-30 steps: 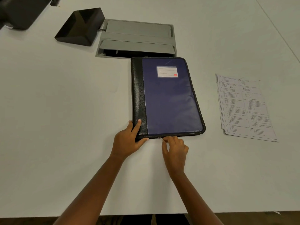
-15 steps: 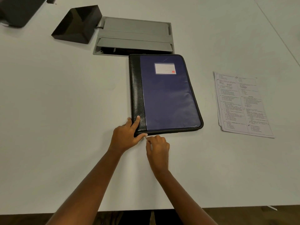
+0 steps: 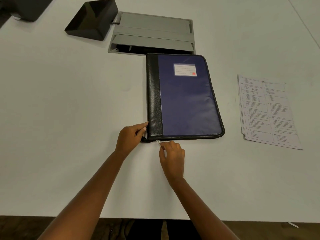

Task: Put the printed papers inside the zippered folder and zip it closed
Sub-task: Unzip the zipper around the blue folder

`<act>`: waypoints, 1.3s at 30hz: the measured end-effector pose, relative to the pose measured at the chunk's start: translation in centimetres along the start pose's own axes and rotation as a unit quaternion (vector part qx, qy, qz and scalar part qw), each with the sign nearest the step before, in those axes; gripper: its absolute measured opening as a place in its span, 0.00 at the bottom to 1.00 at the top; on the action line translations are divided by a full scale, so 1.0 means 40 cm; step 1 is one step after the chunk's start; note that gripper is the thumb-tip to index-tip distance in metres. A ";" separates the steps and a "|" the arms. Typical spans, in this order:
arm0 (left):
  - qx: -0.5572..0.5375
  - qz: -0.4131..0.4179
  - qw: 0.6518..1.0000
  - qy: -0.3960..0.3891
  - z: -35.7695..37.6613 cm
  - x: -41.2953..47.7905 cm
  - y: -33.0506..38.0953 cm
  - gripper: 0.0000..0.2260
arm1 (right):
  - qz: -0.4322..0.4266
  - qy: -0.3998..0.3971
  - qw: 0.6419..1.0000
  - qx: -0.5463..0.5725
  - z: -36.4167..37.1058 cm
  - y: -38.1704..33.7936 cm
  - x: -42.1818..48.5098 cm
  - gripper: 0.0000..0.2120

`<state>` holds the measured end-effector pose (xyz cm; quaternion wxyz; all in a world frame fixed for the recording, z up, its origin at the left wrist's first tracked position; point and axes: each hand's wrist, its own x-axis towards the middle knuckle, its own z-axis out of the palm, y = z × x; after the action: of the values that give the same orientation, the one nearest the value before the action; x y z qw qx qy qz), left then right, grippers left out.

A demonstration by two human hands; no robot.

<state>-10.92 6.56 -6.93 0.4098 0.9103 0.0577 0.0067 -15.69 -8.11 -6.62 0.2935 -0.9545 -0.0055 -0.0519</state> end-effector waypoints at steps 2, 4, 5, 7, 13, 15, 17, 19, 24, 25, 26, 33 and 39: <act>-0.001 0.004 1.000 -0.015 -0.003 0.001 0.000 0.13 | 0.002 -0.002 1.000 0.017 0.006 -0.010 -0.006 0.05; 0.006 0.008 1.000 -0.018 -0.004 0.005 0.000 0.12 | 0.007 -0.007 0.999 0.031 0.007 -0.015 -0.008 0.05; 0.008 0.008 1.000 -0.019 -0.005 0.007 0.001 0.12 | 0.007 -0.007 0.999 0.034 0.006 -0.014 -0.007 0.05; 0.005 0.006 1.000 -0.026 -0.007 0.010 0.003 0.12 | -0.010 0.001 0.999 0.033 0.004 -0.018 -0.005 0.06; -0.011 0.007 0.996 -0.083 -0.011 0.012 0.010 0.14 | -0.038 -0.016 0.999 0.029 0.035 -0.075 -0.032 0.08; -0.021 -0.006 0.995 -0.098 -0.014 0.018 0.009 0.14 | -0.039 -0.017 0.999 0.033 0.037 -0.071 -0.031 0.08; -0.030 -0.018 0.994 -0.105 -0.015 0.022 0.009 0.14 | -0.051 -0.021 0.998 0.026 0.035 -0.065 -0.030 0.08; -0.041 -0.027 0.994 -0.101 -0.014 0.021 0.009 0.14 | -0.054 -0.024 0.998 0.018 0.035 -0.062 -0.030 0.08; -0.054 -0.046 0.996 -0.050 -0.002 0.007 0.015 0.12 | -0.098 -0.034 0.994 -0.020 0.025 -0.032 -0.026 0.03; -0.059 -0.056 0.996 -0.037 0.002 0.005 0.019 0.12 | -0.105 -0.033 0.994 -0.021 0.016 -0.021 -0.020 0.02; -0.065 -0.067 0.995 -0.024 0.006 0.004 0.023 0.11 | -0.106 -0.027 0.994 -0.020 0.005 -0.007 -0.012 0.02; -0.053 -0.092 0.994 0.034 0.025 0.017 0.061 0.13 | -0.074 0.085 0.992 -0.049 -0.099 0.132 0.095 0.07; -0.047 -0.069 0.997 -0.002 0.051 0.037 0.101 0.18 | 0.023 0.052 0.991 -0.120 -0.171 0.269 0.214 0.17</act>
<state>-8.93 2.54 -5.33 0.4521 0.8838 0.1188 -0.0203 -7.37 -21.03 -6.16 0.1774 -0.9788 0.0379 -0.0946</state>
